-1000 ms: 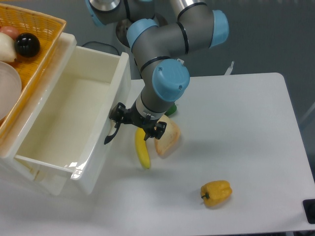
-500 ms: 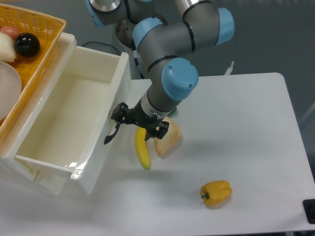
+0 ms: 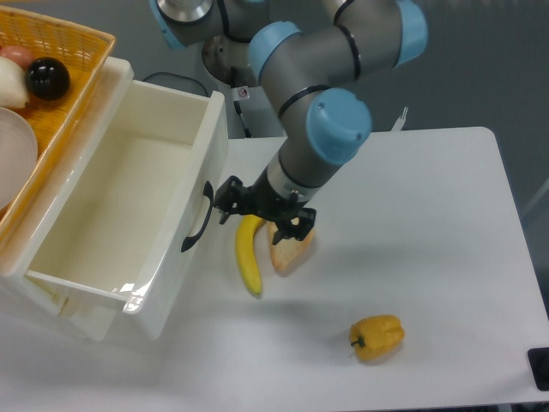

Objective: Slide the top white drawer open

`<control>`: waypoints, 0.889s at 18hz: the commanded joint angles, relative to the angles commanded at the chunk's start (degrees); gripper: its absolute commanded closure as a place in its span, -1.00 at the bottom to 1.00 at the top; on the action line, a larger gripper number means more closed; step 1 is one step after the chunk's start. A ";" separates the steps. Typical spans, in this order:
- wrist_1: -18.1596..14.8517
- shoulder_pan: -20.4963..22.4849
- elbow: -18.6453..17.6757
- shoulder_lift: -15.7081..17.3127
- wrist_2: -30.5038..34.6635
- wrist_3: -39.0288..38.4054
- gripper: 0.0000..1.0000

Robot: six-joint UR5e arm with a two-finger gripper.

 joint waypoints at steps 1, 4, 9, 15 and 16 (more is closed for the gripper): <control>1.23 0.44 0.17 -0.17 0.61 3.08 -1.00; 5.89 1.23 0.09 -1.05 11.04 11.78 -1.00; 8.17 5.80 0.17 -2.63 16.87 26.01 -1.00; 12.93 7.83 2.71 -9.22 25.74 33.68 -1.00; 12.93 8.00 4.20 -10.97 25.84 34.74 -1.00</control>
